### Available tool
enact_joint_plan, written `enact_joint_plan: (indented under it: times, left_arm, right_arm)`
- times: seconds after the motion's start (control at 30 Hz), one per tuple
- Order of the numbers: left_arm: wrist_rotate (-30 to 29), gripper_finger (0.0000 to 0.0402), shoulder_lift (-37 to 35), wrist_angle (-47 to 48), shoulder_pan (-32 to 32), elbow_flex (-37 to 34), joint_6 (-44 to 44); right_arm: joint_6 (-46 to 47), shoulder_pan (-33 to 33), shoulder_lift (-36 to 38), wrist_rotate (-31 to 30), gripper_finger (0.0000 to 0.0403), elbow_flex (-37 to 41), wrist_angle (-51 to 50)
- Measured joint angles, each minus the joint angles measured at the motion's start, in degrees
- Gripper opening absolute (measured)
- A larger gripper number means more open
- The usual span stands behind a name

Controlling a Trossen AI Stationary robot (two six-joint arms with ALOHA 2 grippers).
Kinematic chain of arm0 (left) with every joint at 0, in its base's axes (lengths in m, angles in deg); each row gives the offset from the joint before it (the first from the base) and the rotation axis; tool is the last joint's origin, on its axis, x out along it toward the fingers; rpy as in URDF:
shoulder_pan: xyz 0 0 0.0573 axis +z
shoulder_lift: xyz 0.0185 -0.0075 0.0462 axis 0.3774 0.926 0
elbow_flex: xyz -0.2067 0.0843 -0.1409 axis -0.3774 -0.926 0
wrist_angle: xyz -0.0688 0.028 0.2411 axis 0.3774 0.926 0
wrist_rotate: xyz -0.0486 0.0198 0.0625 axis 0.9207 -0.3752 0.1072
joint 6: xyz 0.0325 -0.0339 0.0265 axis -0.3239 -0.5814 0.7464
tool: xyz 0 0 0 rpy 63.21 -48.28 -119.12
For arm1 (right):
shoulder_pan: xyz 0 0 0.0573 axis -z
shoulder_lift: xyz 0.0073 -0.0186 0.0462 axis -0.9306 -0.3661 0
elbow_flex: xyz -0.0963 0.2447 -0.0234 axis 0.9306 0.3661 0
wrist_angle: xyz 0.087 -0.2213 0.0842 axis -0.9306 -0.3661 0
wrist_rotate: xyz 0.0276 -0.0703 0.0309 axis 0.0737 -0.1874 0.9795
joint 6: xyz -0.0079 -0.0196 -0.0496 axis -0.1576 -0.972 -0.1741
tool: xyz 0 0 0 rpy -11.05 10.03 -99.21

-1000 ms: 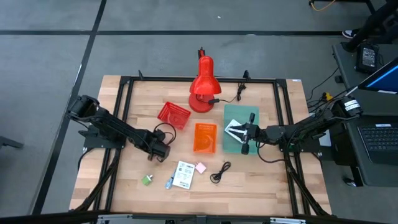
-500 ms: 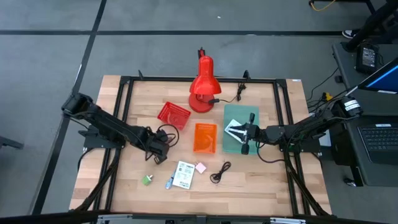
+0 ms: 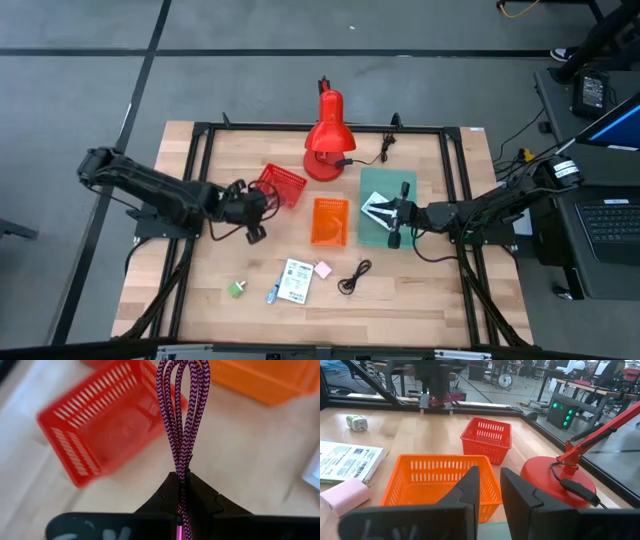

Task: Pick and place items into bin
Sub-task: Put the purple USB cable into the red bin

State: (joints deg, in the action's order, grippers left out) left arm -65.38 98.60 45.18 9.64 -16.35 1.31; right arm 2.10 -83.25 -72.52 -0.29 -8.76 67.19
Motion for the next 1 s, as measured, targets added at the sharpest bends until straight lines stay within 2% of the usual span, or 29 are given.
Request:
enact_joint_plan:
  times: [0.37,0.7,1.0]
  left_arm:
    - [6.0,0.0012,0.6,-11.3,13.1,0.1,22.2]
    - [9.1,0.0012,3.8,-11.2,24.0,0.1,32.7]
    - [10.8,0.0012,10.7,-12.9,29.0,0.1,42.8]
  right_arm:
    - [0.0,0.0,0.0,0.0,0.0059,0.0,0.0]
    - [-0.2,0.0,0.0,0.0,0.0059,0.0,-0.2]
    - [-0.2,0.0,0.0,0.0,0.0059,0.0,-0.6]
